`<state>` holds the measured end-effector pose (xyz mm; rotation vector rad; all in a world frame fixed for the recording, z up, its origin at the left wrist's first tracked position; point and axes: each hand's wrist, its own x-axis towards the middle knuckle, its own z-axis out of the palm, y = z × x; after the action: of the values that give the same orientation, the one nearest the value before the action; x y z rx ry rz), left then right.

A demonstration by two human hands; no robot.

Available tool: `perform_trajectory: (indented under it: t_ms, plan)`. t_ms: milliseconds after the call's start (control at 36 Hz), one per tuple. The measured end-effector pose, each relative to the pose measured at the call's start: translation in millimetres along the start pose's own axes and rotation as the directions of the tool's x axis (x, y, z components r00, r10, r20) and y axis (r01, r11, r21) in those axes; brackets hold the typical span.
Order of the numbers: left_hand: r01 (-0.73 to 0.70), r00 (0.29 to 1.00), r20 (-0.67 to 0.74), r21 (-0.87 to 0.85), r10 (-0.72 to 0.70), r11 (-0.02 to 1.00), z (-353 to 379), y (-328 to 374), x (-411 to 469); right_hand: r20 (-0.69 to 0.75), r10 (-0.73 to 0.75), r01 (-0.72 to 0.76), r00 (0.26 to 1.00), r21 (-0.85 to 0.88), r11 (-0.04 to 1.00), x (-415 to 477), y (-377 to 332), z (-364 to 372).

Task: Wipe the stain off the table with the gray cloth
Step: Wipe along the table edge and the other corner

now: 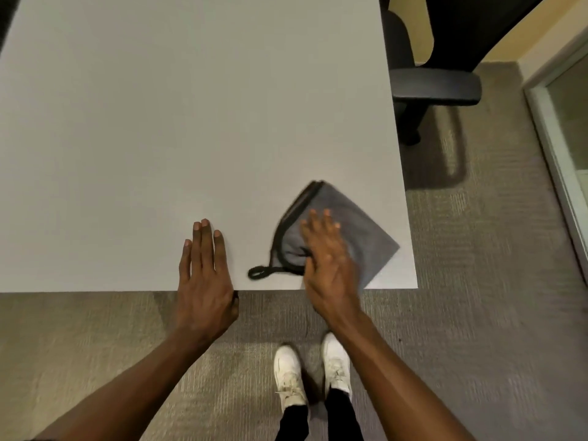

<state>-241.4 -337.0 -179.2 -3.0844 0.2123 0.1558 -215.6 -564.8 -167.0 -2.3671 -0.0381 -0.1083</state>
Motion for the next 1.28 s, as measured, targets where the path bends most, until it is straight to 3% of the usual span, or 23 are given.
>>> perform_trajectory:
  t_ms: [83,194,361,500,639,778,1083,1167,1278]
  plan:
    - [0.013,1.000,0.008,-0.004,-0.013,1.000,-1,1,1,0.098,-0.116,0.118,0.988,-0.011,0.993,15,-7,10]
    - [0.018,1.000,0.018,0.009,-0.018,1.000,-2,1,1,0.107,-0.117,0.122,0.987,-0.040,0.992,27,8,-1]
    - [0.025,0.999,0.030,0.027,-0.026,0.999,-1,0,1,-0.138,0.174,-0.186,0.975,-0.083,0.979,42,62,-53]
    - [0.013,0.999,0.037,0.034,-0.015,0.999,-1,-2,0,-0.192,0.352,-0.360,0.916,-0.002,0.933,24,70,-80]
    - [0.010,1.000,0.028,0.043,-0.011,0.999,-2,-1,-1,-0.194,0.625,-0.578,0.756,0.249,0.777,-12,62,-98]
    - [0.007,1.000,0.022,0.055,-0.008,0.998,-2,0,0,-0.172,0.696,-0.622,0.697,0.339,0.706,-47,56,-104]
    - [-0.003,1.000,-0.012,0.044,0.004,0.999,2,1,0,-0.137,0.907,-0.606,0.398,0.703,0.372,-65,-5,-58]
    - [-0.010,1.000,-0.009,0.029,0.010,1.000,3,0,0,-0.063,0.930,-0.583,0.363,0.762,0.280,-56,-28,-41]
    - [-0.004,1.000,0.002,0.014,0.004,1.000,4,-1,-1,0.030,0.920,-0.616,0.391,0.751,0.237,-55,-60,-22]
